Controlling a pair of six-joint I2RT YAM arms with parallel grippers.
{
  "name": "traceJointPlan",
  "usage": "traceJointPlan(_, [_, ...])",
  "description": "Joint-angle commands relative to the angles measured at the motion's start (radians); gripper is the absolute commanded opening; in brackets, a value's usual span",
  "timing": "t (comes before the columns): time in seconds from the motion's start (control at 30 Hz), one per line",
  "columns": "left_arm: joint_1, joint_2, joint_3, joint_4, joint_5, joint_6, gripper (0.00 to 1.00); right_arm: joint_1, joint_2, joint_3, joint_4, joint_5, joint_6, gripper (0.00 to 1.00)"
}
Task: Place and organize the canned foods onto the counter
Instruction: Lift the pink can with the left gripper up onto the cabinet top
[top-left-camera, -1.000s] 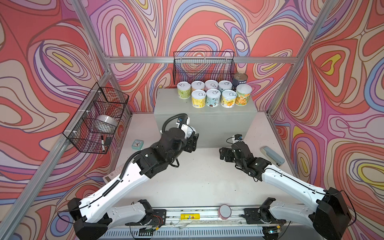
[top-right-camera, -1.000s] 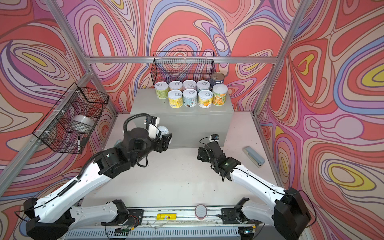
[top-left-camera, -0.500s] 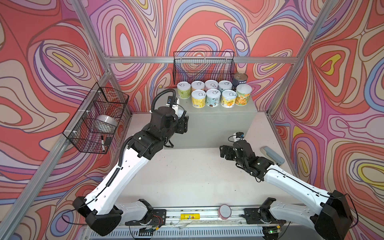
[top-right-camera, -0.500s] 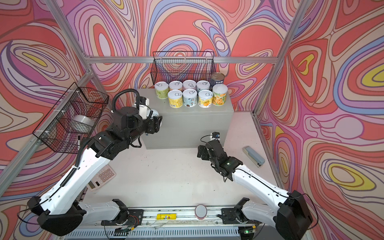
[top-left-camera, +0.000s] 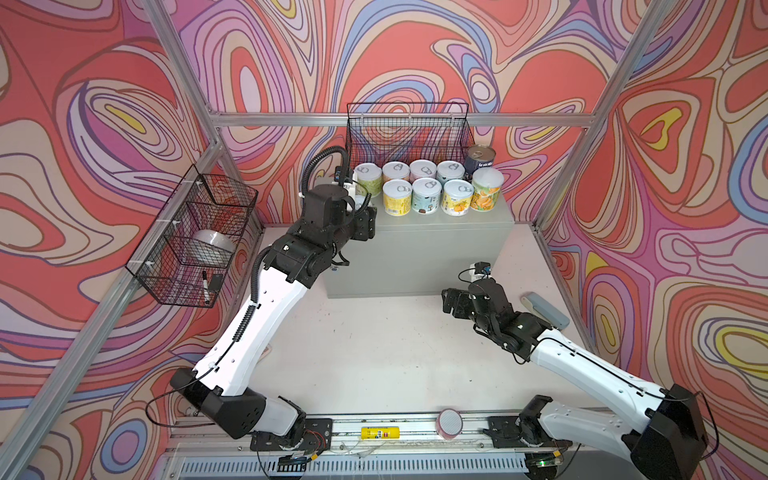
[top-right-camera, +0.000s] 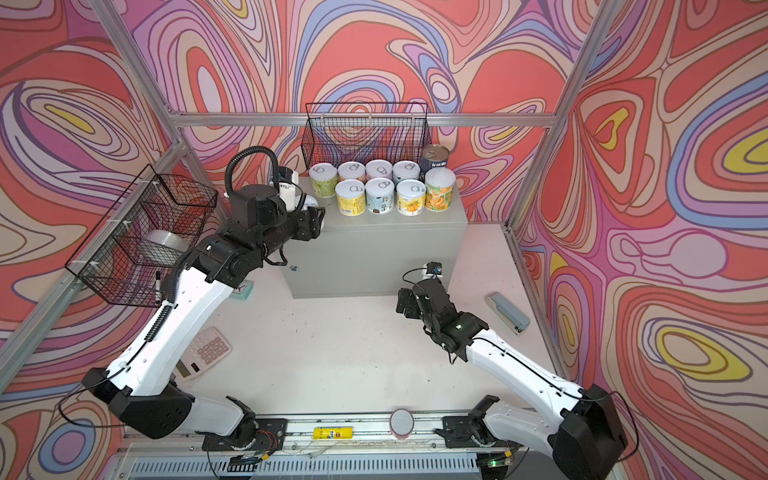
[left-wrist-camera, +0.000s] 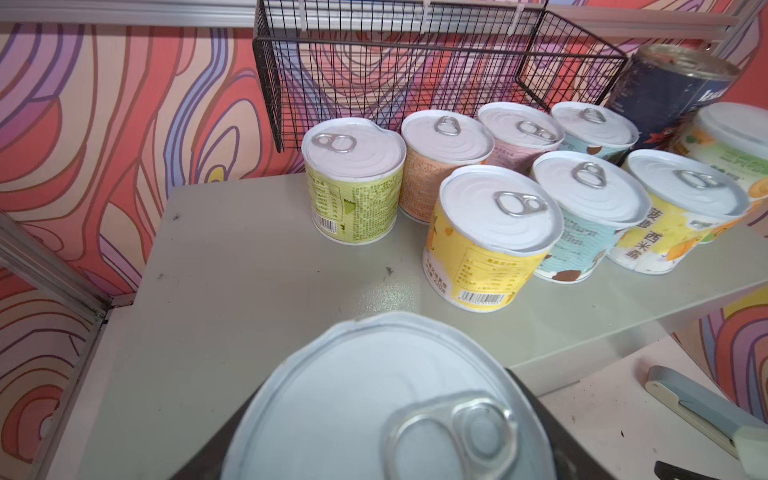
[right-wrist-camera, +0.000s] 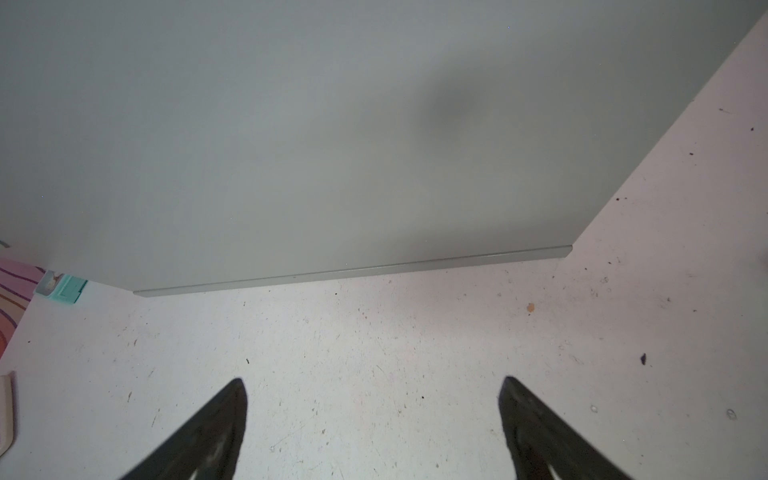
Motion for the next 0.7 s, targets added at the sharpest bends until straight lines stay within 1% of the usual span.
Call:
traceJointPlan(0.0, [0.031, 0.015, 0.055, 0.059, 0.042, -0.011, 0.00, -0.006, -0.024, 0.031, -0.021, 0.024, -0.006, 0.98])
traceJointPlan(0.37, [0.050, 0.124, 0.143, 0.069, 0.075, -0.017, 0.00, -0.011, -0.010, 0.046, -0.020, 0.032, -0.008, 0.98])
traceJointPlan(0.67, [0.052, 0.195, 0.209, 0.055, 0.067, -0.014, 0.00, -0.012, -0.023, 0.048, -0.028, 0.042, -0.007, 0.97])
